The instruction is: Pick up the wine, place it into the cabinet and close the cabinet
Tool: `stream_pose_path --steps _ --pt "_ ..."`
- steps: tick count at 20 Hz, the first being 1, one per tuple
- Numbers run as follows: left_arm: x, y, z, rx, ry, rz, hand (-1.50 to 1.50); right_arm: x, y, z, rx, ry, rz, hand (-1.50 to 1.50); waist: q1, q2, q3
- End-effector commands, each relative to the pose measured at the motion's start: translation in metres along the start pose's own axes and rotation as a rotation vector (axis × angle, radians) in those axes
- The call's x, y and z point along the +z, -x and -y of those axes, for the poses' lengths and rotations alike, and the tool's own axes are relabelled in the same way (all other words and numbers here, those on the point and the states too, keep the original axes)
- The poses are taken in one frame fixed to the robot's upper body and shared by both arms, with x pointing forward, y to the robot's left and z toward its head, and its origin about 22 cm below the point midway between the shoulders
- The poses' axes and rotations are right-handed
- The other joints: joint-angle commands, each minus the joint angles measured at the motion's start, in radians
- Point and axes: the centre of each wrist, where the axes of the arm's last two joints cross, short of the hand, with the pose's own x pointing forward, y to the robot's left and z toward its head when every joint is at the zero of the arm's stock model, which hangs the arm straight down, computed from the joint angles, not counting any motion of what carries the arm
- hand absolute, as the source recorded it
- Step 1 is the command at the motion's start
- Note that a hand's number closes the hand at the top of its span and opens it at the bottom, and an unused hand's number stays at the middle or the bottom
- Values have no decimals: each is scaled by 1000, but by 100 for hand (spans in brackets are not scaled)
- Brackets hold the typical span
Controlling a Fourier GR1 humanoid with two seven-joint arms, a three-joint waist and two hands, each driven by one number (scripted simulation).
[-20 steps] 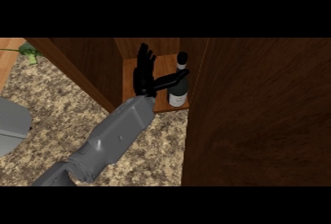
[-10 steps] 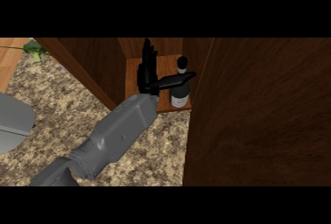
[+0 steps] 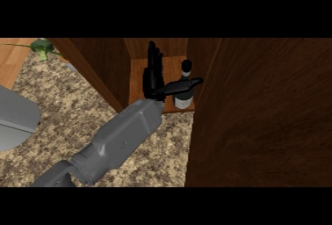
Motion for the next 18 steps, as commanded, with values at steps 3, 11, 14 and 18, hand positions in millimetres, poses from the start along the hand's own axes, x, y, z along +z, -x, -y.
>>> stream_pose_path --steps 3,11,14,18 --pt "24 9 6 33 53 -22 -150 1 -2 11 10 11 -15 -150 17 -6 0" --pt "36 20 -2 35 139 3 -150 9 -18 -1 18 43 -15 -150 47 -13 0" --pt "30 13 5 17 119 7 -150 14 -14 -4 1 37 -24 -150 56 -15 0" --pt "45 15 7 32 133 20 -150 7 2 -1 15 59 -49 -150 79 -20 1"
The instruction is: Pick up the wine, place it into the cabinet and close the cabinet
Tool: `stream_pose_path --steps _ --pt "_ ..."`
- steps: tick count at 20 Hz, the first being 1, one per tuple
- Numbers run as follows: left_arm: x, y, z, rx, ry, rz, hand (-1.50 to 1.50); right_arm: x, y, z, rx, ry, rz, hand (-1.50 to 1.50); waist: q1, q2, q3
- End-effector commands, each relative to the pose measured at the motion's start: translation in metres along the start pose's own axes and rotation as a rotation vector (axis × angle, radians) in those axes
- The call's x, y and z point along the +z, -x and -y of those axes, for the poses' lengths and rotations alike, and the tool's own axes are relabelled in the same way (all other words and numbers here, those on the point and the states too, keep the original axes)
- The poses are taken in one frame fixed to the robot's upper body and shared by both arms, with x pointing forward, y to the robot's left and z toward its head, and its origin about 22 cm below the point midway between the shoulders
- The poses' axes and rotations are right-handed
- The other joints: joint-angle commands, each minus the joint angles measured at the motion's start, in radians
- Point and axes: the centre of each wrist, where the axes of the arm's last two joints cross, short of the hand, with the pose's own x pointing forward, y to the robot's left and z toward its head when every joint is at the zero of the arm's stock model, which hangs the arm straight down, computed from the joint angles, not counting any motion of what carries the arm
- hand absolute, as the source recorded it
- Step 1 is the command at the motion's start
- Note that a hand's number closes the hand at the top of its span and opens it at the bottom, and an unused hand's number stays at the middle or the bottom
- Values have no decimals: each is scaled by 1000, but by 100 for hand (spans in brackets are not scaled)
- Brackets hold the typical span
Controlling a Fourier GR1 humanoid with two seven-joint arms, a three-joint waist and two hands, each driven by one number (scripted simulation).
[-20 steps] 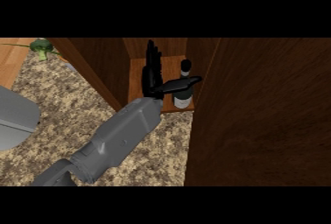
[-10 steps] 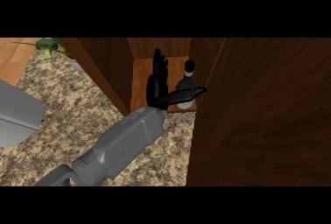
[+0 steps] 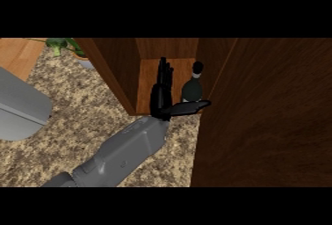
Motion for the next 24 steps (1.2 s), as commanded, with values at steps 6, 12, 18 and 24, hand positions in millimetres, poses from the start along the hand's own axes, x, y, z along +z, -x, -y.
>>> stream_pose_path --steps 6,12,18,24 --pt "35 13 -17 7 32 42 -150 -2 0 -1 19 30 -3 -150 31 -6 0" --pt "49 -11 -38 19 119 47 -150 5 3 12 11 40 -5 -150 33 -7 1" --pt "64 -28 -45 40 204 42 -150 0 -9 -3 54 55 -3 -150 34 -8 0" --pt "77 -64 -67 28 245 52 -150 16 -12 15 34 12 2 -150 31 -7 1"
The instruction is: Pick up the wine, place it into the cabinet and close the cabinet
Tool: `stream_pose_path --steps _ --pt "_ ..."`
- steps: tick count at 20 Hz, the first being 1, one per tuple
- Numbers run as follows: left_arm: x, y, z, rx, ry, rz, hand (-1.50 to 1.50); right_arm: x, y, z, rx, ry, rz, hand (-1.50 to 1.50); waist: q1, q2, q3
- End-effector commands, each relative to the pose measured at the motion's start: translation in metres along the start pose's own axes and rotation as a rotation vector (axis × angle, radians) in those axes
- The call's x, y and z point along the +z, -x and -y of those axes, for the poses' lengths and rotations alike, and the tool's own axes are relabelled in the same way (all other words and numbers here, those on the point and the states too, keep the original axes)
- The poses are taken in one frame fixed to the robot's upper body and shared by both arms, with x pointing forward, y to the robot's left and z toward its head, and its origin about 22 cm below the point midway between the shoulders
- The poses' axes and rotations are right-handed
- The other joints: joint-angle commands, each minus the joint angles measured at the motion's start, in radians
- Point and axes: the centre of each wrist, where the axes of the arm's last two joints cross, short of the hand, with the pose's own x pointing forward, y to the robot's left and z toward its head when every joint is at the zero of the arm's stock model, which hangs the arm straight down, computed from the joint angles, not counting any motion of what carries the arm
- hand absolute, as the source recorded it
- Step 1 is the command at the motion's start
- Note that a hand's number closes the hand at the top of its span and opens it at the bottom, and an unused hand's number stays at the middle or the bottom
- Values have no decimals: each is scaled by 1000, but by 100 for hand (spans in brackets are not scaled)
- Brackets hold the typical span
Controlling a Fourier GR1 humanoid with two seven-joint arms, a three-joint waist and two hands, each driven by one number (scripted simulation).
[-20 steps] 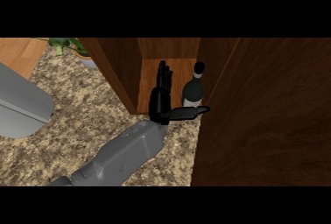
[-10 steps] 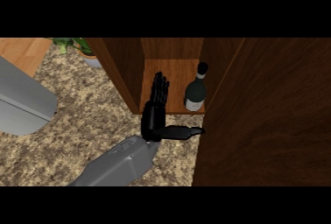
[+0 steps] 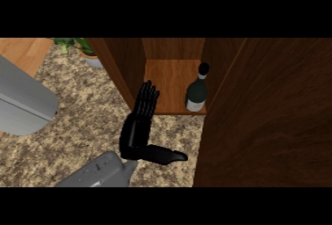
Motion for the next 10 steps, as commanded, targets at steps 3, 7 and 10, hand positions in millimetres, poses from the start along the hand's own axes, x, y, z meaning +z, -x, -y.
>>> stream_pose_path --steps 3,7,10 --pt "31 -37 -14 23 80 -5 -150 3 7 3 19 -144 -17 150 5 0 0" --pt "52 -57 -43 45 136 -10 150 13 -10 7 70 -243 -15 150 4 -1 0" --pt "62 -76 -46 55 134 6 150 16 -6 -4 53 -328 -25 150 4 -1 0"
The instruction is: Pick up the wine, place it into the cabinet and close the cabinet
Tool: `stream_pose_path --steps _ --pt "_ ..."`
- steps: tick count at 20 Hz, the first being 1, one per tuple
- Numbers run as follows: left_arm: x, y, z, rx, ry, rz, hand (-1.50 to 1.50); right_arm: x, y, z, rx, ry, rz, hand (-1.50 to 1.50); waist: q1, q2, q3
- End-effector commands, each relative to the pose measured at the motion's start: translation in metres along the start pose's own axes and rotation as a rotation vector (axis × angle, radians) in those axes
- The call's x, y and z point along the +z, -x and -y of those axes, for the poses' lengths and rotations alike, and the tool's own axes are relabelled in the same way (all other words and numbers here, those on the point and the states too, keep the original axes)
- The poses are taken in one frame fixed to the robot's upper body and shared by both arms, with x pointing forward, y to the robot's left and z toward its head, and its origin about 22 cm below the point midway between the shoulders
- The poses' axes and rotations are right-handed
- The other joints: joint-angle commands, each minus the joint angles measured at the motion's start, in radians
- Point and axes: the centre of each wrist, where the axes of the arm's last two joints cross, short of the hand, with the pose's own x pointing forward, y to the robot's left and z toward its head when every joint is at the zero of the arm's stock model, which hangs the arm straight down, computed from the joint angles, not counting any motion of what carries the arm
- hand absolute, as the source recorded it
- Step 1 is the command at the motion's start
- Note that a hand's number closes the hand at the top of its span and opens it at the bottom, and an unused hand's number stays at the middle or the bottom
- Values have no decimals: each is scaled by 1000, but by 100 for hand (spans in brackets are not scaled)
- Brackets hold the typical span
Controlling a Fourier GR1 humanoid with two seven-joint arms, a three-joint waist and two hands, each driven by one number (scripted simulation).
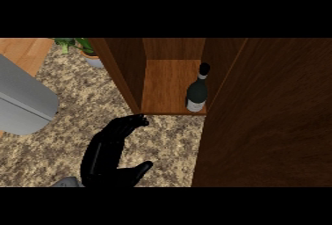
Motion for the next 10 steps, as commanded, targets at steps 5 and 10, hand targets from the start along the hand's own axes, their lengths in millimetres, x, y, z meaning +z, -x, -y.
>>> stream_pose_path --steps 5,10 --pt "30 -48 -39 -3 9 5 150 18 -14 -30 -133 -192 0 150 -5 0 -1" --pt "41 -66 -63 -27 -36 -1 150 7 -24 -57 -157 -293 28 150 -3 0 -2"
